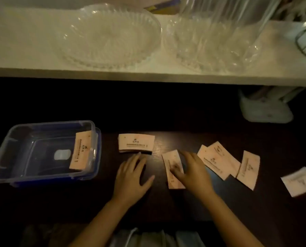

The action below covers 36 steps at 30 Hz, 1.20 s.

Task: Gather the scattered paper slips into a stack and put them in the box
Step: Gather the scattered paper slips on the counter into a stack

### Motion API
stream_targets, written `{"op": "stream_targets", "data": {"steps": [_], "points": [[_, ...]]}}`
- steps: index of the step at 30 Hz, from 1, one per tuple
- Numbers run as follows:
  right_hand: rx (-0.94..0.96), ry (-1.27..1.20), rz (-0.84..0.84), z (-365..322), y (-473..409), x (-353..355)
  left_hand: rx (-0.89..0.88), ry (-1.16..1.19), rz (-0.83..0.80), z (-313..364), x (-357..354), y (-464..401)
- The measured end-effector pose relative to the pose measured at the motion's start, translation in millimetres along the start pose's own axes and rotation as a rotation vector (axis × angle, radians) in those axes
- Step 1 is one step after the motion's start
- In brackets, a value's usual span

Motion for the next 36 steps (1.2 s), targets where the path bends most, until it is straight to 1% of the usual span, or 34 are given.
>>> {"op": "stream_targets", "data": {"steps": [1,3,6,9,13,19,22,25,27,29,30,31,32,34,35,36], "points": [[-0.066,-0.007,0.004,6,5,-4,-0.023,-0.046,-0.044,0,-8,0],[-0.172,0.009,0.029,16,13,-14,-0.054,-0.153,-0.063,-1,-24,2],[-0.298,0.063,0.042,24,24,-29,-0.070,-0.227,-0.107,-4,-47,6],[-0.365,0.136,0.096,27,26,-36,-0.083,-0.294,-0.114,-6,-57,5],[-0.418,0.252,0.161,25,27,-46,-0.071,-0.290,-0.115,-8,-60,3],[-0.367,0.201,0.227,24,33,-56,-0.052,-0.306,-0.123,-8,-60,3],[-0.355,0.147,0.189,30,34,-50,-0.049,-0.307,-0.147,-7,-60,3],[-0.281,0.106,0.174,39,39,-39,-0.052,-0.314,-0.149,-6,-60,3],[-0.221,0.024,0.186,46,43,-31,-0.049,-0.320,-0.164,-5,-59,3],[-0.171,-0.163,0.173,53,44,-23,-0.037,-0.328,-0.167,-6,-57,4],[-0.164,-0.290,0.150,58,44,-18,-0.031,-0.300,-0.164,-5,-55,4],[-0.165,-0.417,0.117,61,45,-12,-0.021,-0.209,-0.158,-4,-53,4],[-0.165,-0.533,0.074,64,46,-7,0.002,-0.050,-0.149,0,-50,2],[-0.146,-0.697,-0.012,68,47,2,0.082,0.398,-0.127,17,-40,-5],[-0.126,-0.732,-0.042,68,48,7,0.133,0.651,-0.131,28,-35,-10],[-0.103,-0.747,-0.061,68,49,12,0.187,0.872,-0.173,41,-31,-16]]}}
Point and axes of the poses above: each hand's wrist, its own y-axis away from the middle knuckle, its own x-axis out of the back of the hand, z = x × y, the point moved 4 cm from there along -y, towards the middle knuckle, and after that the axes turned 5 degrees about -z, right-handed, at the moved point
